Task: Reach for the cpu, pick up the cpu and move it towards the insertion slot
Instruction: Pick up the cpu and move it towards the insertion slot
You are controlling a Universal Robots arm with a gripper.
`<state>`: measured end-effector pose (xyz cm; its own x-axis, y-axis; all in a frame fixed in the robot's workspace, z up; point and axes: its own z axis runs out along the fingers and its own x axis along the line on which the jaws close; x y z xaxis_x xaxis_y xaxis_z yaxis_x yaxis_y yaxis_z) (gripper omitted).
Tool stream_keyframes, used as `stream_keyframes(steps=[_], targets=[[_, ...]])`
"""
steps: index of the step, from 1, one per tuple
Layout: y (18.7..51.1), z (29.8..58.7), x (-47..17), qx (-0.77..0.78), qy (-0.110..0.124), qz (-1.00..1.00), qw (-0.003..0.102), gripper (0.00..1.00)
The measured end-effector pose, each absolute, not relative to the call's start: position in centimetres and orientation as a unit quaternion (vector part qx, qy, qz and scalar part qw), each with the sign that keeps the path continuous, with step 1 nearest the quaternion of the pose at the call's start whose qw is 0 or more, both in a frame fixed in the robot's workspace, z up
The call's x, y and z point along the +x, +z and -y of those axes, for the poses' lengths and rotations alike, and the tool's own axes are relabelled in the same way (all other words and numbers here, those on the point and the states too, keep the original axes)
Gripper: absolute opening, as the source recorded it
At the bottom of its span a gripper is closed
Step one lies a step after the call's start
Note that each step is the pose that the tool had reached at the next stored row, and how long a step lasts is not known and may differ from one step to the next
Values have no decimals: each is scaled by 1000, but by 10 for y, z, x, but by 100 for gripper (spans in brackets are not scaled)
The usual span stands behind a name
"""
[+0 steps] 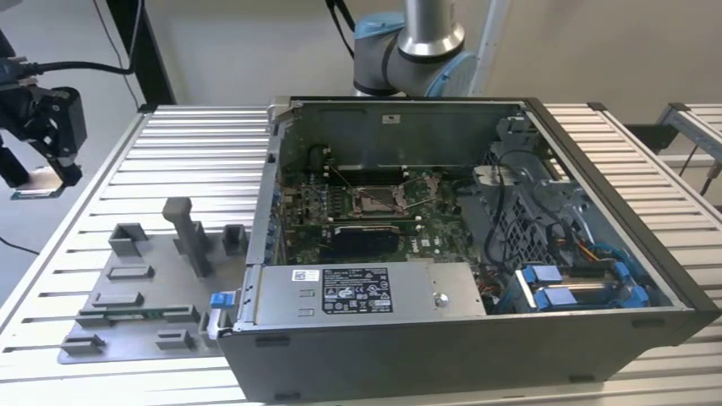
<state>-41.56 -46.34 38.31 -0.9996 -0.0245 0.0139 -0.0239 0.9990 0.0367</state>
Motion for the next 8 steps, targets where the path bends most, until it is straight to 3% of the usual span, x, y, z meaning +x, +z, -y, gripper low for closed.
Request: stream_keyframes(steps=[8], targets=[[387, 463, -414, 13, -18, 1000, 7, 0]])
